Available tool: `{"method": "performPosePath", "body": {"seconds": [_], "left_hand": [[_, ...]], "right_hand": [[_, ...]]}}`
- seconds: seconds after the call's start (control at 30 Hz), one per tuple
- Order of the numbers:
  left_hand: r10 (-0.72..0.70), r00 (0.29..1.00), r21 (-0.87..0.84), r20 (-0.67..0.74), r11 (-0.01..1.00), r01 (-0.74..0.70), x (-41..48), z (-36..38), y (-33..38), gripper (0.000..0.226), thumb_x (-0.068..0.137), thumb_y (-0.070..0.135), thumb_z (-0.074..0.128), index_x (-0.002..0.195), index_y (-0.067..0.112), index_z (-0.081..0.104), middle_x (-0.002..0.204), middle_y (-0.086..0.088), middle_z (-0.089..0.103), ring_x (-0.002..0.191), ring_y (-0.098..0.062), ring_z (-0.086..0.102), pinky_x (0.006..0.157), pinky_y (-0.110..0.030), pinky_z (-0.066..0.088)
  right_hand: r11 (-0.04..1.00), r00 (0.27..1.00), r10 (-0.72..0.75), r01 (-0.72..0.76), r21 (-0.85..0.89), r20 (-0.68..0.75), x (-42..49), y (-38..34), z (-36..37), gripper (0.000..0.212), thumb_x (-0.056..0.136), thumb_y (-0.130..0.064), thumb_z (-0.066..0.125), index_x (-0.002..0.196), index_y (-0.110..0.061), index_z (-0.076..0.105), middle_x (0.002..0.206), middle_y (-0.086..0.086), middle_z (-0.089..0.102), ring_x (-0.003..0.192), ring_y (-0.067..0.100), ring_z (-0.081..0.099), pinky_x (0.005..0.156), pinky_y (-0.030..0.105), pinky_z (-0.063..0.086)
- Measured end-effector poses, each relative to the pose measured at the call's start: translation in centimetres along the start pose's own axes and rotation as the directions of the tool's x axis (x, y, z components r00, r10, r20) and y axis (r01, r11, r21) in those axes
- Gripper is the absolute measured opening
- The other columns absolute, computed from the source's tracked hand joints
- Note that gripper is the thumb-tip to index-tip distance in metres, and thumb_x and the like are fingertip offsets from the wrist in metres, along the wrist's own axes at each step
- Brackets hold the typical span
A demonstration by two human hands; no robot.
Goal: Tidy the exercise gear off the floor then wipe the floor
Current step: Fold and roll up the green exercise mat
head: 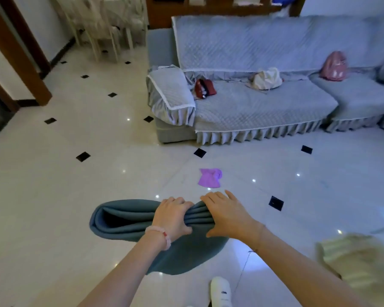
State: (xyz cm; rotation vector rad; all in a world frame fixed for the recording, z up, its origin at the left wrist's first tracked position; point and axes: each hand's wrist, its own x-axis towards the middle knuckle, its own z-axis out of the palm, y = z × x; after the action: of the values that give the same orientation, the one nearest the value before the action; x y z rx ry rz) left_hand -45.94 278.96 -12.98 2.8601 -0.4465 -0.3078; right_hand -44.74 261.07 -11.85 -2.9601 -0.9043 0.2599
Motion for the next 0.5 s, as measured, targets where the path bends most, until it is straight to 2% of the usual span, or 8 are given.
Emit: {"method": "performPosePath", "body": {"seconds": [0.17, 0.27, 0.37, 0.5], "left_hand": [[0.126, 0.992, 0.067, -0.001, 0.99, -0.126, 3.8, -1.3, 3.3, 0.056, 0.077, 0.036, 0.062, 0.13, 0.028, 0.047, 0.119, 0.003, 0.054, 0.111, -0.02, 0.047, 0.095, -0.028, 0.03], [0.193, 0.981, 0.1, -0.005, 0.976, -0.191, 6.0, -2.1, 5.4, 0.054, 0.076, 0.037, 0.061, 0.128, 0.029, 0.048, 0.116, 0.004, 0.055, 0.108, -0.02, 0.048, 0.094, -0.028, 0.031], [0.267, 0.964, 0.117, -0.002, 0.957, -0.265, 8.4, -2.9, 7.8, 0.051, 0.076, 0.037, 0.062, 0.124, 0.029, 0.05, 0.113, 0.003, 0.055, 0.106, -0.02, 0.048, 0.091, -0.028, 0.032], [0.337, 0.941, 0.105, 0.011, 0.936, -0.336, 12.0, -3.1, 11.5, 0.043, 0.074, 0.035, 0.064, 0.115, 0.029, 0.054, 0.108, 0.004, 0.056, 0.102, -0.018, 0.049, 0.088, -0.027, 0.033]], "right_hand": [[0.988, 0.982, 0.141, -0.133, 0.073, -0.124, -1.7, 3.2, -0.1, 0.067, 0.067, -0.045, 0.071, 0.123, -0.014, 0.049, 0.116, 0.001, 0.055, 0.108, 0.023, 0.051, 0.092, 0.036, 0.039], [0.974, 0.946, 0.22, -0.201, 0.1, -0.239, -2.7, 5.5, -0.1, 0.05, 0.067, -0.045, 0.061, 0.108, -0.015, 0.059, 0.097, 0.0, 0.061, 0.089, 0.023, 0.059, 0.073, 0.035, 0.047], [0.96, 0.904, 0.28, -0.263, 0.096, -0.324, -3.8, 8.5, -0.4, 0.048, 0.061, -0.052, 0.05, 0.093, -0.019, 0.063, 0.082, -0.005, 0.062, 0.071, 0.018, 0.06, 0.058, 0.029, 0.047], [0.95, 0.871, 0.309, -0.304, 0.073, -0.383, -5.4, 12.7, -1.3, 0.05, 0.044, -0.045, 0.076, 0.087, -0.021, 0.064, 0.075, -0.008, 0.061, 0.063, 0.015, 0.059, 0.051, 0.025, 0.044]]}}
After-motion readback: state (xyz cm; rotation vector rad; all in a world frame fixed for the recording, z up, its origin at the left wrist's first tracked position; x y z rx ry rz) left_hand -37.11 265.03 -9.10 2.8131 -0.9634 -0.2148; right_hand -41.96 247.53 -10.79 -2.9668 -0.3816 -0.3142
